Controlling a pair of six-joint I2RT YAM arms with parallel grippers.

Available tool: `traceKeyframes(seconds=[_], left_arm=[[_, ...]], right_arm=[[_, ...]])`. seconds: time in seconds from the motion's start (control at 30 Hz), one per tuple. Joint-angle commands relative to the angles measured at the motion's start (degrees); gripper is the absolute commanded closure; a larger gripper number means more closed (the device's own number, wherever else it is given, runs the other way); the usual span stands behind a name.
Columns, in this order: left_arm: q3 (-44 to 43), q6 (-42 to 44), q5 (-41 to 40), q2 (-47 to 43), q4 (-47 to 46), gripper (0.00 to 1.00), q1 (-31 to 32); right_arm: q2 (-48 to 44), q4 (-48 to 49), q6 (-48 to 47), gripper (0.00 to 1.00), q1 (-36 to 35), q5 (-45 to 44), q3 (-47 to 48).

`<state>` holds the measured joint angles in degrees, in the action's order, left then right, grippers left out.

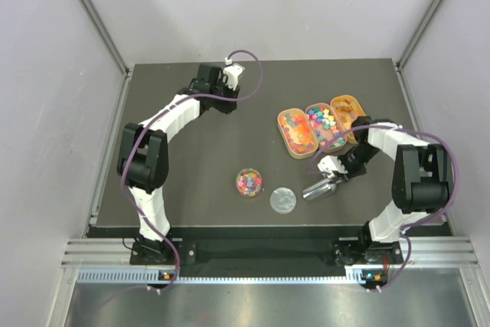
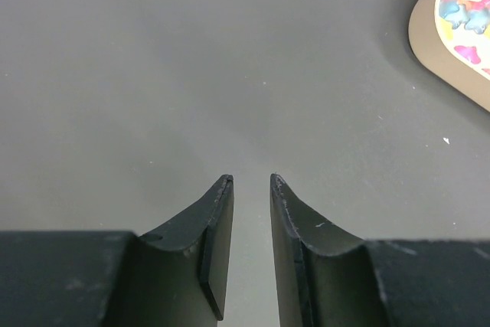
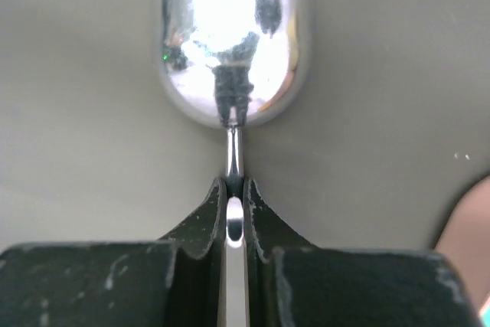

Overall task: Pack the candies
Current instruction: Pick up the spatula from the center of the board.

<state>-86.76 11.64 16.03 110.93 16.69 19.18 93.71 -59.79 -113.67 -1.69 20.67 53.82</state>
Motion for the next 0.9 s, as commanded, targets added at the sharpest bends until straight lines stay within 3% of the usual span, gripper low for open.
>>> traceKeyframes(seconds=[0.0,0.23,0.37,0.57,0.6,0.7,0.87], left_arm=[[-2.27,-0.21,1.45,-0.81,-1.92,0.69,-0.02],[-3.42,2.59,8.46,-2.91,2.81,0.7,-0.02],[-2.19,5.49,14.02,-8.09,6.85,0.66,-0.02],[-1.4,14.01,19.91,-12.13,15.12,0.63,0.07],[-0.35,14.37,20.09,-12.93,14.78,0.62,0.16],[6.23,16.39,20.97,-17.49,6.83,0.62,0.33],[18.28,26.9,23.25,-26.62,-10.15,0.64,1.56]], right_arm=[[4.63,7.5,-30.6,1.0,-0.33,-3.7,2.42],[3.85,-2.33,-16.34,1.0,-2.17,1.74,11.12],[0.95,-9.28,-6.33,1.0,-3.66,9.47,17.35],[8.65,-24.39,16.6,1.0,-4.81,21.24,37.47],[10.42,-24.58,26.73,1.0,-4.72,23.78,42.72],[15.96,-24.76,40.14,1.0,-3.41,31.24,49.77],[22.99,-24.59,55.11,1.0,-2.61,45.4,57.17]])
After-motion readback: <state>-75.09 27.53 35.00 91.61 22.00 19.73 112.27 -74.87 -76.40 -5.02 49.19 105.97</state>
